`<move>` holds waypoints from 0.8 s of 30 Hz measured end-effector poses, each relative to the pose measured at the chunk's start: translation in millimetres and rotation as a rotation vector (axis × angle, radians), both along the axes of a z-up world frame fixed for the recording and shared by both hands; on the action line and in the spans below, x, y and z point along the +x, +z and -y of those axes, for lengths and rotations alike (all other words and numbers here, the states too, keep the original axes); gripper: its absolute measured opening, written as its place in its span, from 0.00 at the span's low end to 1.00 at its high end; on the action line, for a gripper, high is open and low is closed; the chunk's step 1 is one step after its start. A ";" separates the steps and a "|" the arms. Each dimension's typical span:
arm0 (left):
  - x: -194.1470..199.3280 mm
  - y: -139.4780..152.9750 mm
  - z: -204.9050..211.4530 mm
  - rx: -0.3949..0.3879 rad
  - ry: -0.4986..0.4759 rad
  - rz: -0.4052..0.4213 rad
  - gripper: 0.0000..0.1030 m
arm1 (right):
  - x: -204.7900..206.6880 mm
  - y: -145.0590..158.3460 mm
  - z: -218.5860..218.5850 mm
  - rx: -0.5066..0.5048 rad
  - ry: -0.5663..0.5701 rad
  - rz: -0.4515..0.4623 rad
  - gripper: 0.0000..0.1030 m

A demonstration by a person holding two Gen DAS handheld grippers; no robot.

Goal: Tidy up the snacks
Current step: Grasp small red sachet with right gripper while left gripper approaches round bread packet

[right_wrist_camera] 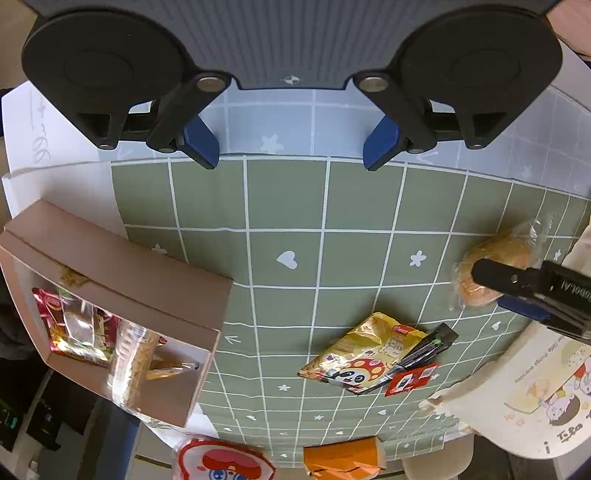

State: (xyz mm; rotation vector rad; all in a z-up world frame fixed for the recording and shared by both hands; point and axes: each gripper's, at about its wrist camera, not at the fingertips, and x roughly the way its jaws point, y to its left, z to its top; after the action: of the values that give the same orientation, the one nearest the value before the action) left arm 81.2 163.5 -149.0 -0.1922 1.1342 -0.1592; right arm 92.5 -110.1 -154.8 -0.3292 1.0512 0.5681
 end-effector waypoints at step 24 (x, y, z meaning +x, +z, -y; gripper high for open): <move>-124.3 29.5 -81.6 -0.222 0.431 0.084 0.21 | 115.9 10.4 -236.0 0.066 0.212 0.089 0.83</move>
State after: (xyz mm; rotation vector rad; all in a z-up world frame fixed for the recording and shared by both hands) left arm -43.1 245.1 -119.6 -0.6157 0.9667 0.0907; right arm 208.4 125.9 -144.4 -0.4072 0.9152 0.7695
